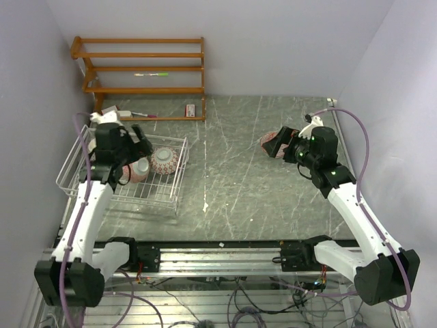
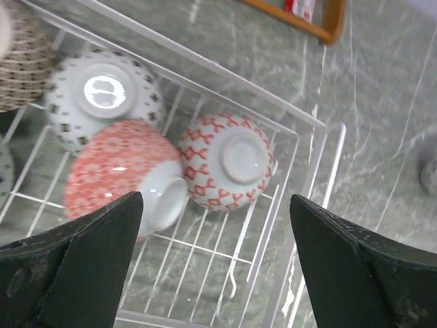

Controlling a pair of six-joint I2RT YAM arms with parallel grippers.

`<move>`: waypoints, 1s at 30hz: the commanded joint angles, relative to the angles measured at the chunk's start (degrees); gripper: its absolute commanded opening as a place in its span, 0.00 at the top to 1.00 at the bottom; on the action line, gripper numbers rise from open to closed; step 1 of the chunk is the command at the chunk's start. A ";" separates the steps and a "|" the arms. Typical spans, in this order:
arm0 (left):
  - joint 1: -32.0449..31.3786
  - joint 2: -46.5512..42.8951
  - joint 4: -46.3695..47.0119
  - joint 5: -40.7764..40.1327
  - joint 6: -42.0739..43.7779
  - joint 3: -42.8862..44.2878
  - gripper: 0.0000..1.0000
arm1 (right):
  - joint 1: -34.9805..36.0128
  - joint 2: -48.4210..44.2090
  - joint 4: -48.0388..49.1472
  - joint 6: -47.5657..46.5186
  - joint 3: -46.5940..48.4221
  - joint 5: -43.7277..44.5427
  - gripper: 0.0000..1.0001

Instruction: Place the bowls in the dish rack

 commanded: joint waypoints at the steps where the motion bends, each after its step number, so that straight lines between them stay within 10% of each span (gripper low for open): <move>1: -8.13 3.74 -2.78 -10.67 1.62 3.52 0.00 | -0.18 0.16 2.22 -0.16 0.12 -3.06 0.00; 18: -30.69 13.58 -9.23 -46.25 -4.74 7.44 0.01 | -0.04 3.16 4.30 -0.36 -3.29 -7.10 0.00; 30: -35.00 21.92 -11.49 -58.95 -8.37 5.78 0.09 | -0.09 3.06 4.18 -1.37 -3.76 -7.24 0.00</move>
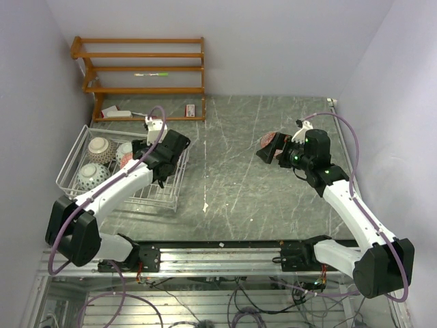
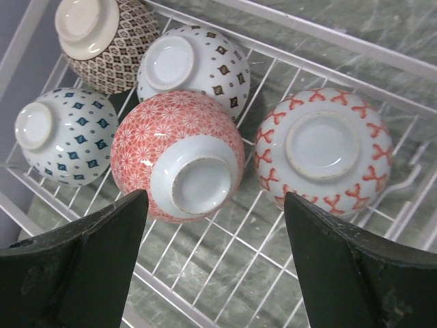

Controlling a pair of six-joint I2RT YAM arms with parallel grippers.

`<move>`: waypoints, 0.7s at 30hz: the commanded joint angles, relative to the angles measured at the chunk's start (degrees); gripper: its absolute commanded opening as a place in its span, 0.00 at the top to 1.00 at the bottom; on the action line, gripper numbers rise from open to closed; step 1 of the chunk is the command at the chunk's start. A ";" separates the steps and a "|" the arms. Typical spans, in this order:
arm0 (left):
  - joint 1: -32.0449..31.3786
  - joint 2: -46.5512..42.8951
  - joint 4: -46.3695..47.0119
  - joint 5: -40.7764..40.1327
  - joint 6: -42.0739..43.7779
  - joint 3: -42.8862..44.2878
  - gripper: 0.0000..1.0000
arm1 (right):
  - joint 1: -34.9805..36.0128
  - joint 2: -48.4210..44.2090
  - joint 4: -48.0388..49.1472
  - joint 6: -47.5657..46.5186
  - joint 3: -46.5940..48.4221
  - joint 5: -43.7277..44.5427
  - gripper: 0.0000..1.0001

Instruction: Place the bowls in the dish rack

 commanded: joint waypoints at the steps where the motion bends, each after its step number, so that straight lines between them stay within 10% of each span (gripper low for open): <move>1: -1.30 2.03 -1.04 -7.97 -2.73 -0.81 0.08 | -0.09 0.16 1.73 -1.00 -0.35 -0.75 0.00; 21: -1.42 10.22 -1.12 -13.42 -4.34 -2.75 0.08 | -0.15 0.52 2.02 -1.11 -1.01 -0.14 0.00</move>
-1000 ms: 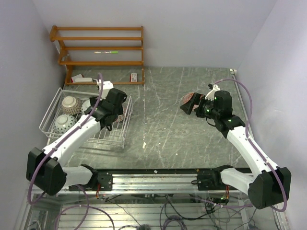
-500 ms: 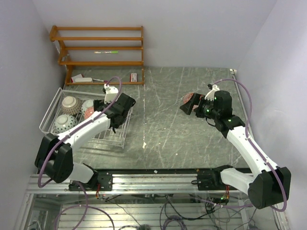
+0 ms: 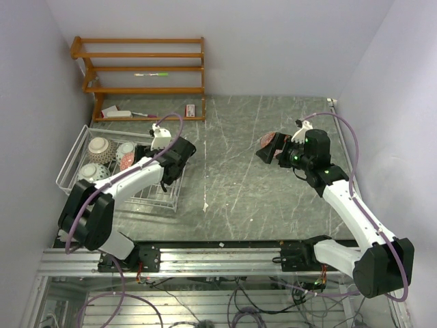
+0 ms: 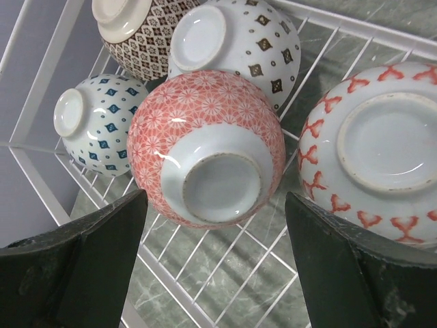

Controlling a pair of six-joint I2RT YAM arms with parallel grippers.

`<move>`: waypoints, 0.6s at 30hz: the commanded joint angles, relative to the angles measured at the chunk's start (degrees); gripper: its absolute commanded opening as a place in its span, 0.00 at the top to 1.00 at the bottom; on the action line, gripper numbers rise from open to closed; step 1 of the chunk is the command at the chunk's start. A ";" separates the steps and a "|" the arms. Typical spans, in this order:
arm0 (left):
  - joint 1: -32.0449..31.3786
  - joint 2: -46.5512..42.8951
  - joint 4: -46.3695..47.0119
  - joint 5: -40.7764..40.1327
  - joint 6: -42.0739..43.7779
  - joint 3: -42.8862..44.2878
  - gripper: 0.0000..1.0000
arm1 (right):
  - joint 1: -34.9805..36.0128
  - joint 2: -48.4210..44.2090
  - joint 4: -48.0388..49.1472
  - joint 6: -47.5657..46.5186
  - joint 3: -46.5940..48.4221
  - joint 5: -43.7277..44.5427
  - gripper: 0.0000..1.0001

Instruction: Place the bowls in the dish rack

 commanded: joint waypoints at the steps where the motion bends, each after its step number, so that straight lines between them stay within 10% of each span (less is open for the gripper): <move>1: -0.41 3.03 0.40 -3.93 -1.96 -0.11 0.08 | -0.11 0.42 1.61 -0.75 -0.99 0.29 0.00; 18: -0.41 5.87 -1.63 -8.03 -4.38 0.25 0.23 | -0.16 0.94 2.41 -0.78 -1.77 0.35 0.00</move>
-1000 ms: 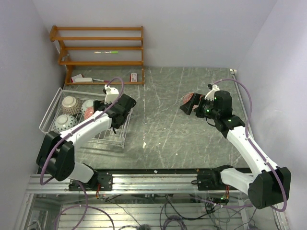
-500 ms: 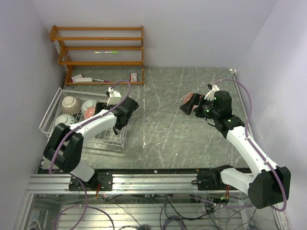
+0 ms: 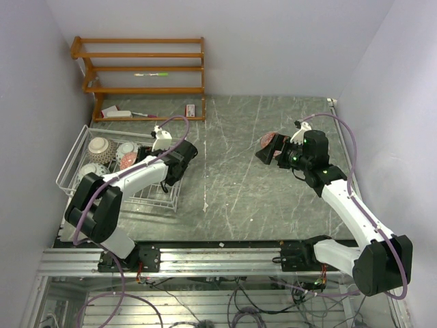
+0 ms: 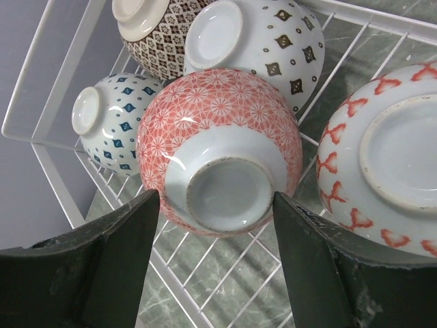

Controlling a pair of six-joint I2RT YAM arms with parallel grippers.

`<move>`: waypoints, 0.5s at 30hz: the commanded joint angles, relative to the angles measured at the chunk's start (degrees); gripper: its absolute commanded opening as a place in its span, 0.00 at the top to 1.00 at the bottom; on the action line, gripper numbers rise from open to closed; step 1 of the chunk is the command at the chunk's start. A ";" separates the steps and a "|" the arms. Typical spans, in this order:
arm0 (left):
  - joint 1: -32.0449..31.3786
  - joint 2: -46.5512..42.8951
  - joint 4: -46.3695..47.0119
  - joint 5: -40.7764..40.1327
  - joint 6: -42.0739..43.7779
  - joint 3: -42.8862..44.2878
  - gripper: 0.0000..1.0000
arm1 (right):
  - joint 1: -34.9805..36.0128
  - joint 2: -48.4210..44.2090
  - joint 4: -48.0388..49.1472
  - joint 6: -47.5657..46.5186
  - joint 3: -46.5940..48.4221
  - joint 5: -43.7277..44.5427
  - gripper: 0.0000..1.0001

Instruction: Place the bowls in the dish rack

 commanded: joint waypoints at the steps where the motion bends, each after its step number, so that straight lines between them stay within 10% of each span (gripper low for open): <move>1: -0.39 1.39 -0.49 -3.42 -2.52 0.33 0.24 | -0.09 0.07 1.11 -0.69 -0.59 0.45 0.00; 15: -0.38 -0.10 -3.72 -3.98 -5.56 0.13 0.50 | -0.13 0.07 1.41 -0.61 -0.87 0.32 0.00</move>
